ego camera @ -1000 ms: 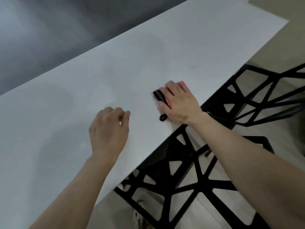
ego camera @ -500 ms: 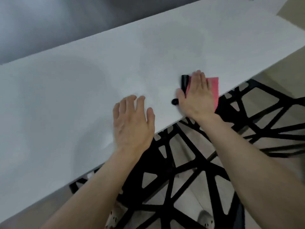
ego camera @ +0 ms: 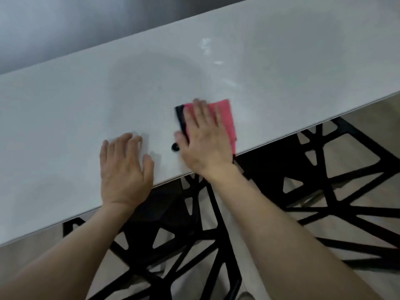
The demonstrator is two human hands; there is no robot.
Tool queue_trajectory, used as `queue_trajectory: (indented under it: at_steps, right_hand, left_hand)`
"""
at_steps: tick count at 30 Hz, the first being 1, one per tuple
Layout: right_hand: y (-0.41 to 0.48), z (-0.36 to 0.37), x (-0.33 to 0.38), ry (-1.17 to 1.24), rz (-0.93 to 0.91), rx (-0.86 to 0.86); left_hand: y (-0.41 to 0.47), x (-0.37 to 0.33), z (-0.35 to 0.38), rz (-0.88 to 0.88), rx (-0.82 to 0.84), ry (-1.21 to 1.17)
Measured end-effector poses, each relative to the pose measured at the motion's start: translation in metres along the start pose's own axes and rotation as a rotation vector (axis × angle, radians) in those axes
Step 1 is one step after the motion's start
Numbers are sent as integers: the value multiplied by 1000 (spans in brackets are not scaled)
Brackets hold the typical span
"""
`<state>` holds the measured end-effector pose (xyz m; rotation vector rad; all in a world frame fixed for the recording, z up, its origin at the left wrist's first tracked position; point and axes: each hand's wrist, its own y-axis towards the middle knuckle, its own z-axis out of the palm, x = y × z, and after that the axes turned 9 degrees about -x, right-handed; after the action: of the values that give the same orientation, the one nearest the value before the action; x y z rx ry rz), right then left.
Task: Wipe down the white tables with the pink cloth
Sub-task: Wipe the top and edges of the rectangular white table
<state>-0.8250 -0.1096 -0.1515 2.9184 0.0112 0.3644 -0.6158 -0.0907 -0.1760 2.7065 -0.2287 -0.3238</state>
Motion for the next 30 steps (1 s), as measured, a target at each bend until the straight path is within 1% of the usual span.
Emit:
queue_trajectory:
  at_steps: [1,2,3,4,5,6,7,8,9,10,11,12,13,14,15,16,17,18,19,21,22,23,24,25,26,27,29,30]
  right_hand:
    - [-16,7,21,58,-241,77]
    - [-27,7,23,61,-428,131]
    - [-25,0,5,54,-540,140]
    - [-16,-5,-24,21,-547,108]
    - [-4,-11,-59,-29,-444,92]
    - [8,-18,-98,-84,-263,60]
    - [20,-28,-135,-136,-38,28]
    - [30,-37,-160,-160,160,-3]
    - [36,-39,-168,-150,298,-28]
    - [39,-38,-156,-143,381,-48]
    - [37,-31,-128,-147,366,-69]
    - [32,-21,-94,-127,245,-71]
    - [24,-13,-58,-76,56,-46]
    - [13,-4,-26,-22,-162,8]
    - [0,0,-7,14,-347,97]
    - [-7,0,-7,7,-480,158]
    - [-3,-6,-27,2,-551,160]
    - [4,-11,-59,-20,-531,113]
    - [12,-18,-98,-55,-421,87]
    - [28,-40,-178,-151,-35,53]
    - [35,-50,-203,-180,157,31]
    - [41,-54,-209,-199,310,2]
    - [45,-50,-194,-229,413,-25]
    - [45,-40,-161,-236,441,-55]
    - [42,-28,-122,-200,370,-71]
    - [35,-17,-81,-126,205,-58]
    - [11,-1,-14,21,-217,94]
    - [1,-1,-2,42,-393,176]
  left_hand:
    - [0,0,-1,3,3,-1]
    - [0,0,-1,5,4,-5]
    - [0,0,0,6,7,-7]
    - [0,1,0,9,10,-7]
    - [0,2,1,18,13,-9]
    - [0,2,1,27,15,-18]
    - [-1,1,2,32,15,-26]
    - [-1,1,2,32,13,-28]
    - [-1,0,2,30,12,-23]
    - [-1,0,1,31,13,-21]
    - [0,1,1,38,18,-22]
    - [0,1,0,44,24,-23]
    - [0,2,0,47,28,-21]
    - [0,3,0,48,32,-15]
    - [0,4,0,46,37,-10]
    - [0,4,0,42,40,-11]
    - [-1,5,1,35,44,-15]
    - [-1,5,2,30,47,-20]
    - [-1,5,3,26,51,-21]
    - [0,5,3,25,54,-12]
    - [0,4,5,32,56,-3]
    - [-1,4,6,41,60,10]
    - [-1,5,6,44,64,20]
    - [0,5,5,43,68,23]
    - [1,4,3,40,72,24]
    - [1,3,1,38,79,25]
    - [2,1,-4,32,93,45]
    - [4,-1,-7,28,107,64]
